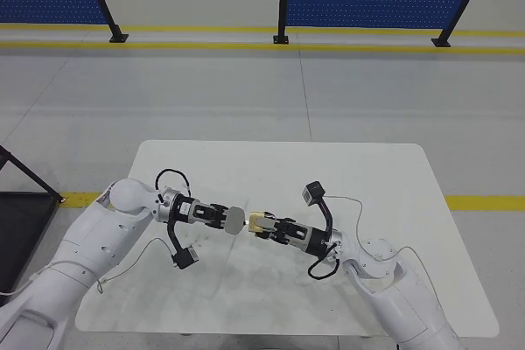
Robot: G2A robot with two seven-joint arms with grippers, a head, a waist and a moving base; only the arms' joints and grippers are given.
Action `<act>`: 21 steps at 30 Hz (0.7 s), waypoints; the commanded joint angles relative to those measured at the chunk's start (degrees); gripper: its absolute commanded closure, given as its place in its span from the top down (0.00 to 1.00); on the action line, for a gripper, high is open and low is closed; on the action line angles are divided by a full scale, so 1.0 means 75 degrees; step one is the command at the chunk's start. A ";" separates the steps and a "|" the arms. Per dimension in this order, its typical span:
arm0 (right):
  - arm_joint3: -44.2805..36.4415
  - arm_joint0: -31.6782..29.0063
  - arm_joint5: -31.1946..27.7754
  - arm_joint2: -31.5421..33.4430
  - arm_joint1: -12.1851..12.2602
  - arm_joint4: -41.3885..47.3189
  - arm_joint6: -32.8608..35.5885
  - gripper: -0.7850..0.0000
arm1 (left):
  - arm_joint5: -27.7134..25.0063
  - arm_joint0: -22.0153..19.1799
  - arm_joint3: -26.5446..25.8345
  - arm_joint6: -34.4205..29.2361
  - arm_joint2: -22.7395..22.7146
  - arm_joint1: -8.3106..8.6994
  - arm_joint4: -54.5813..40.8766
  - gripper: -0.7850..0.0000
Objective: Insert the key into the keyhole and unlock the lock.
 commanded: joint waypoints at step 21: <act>0.0000 0.0000 0.0000 0.0000 0.0000 0.0000 0.0000 0.00 | -0.2093 -0.0006 0.0130 0.1187 -0.0574 0.0285 -0.1005 1.00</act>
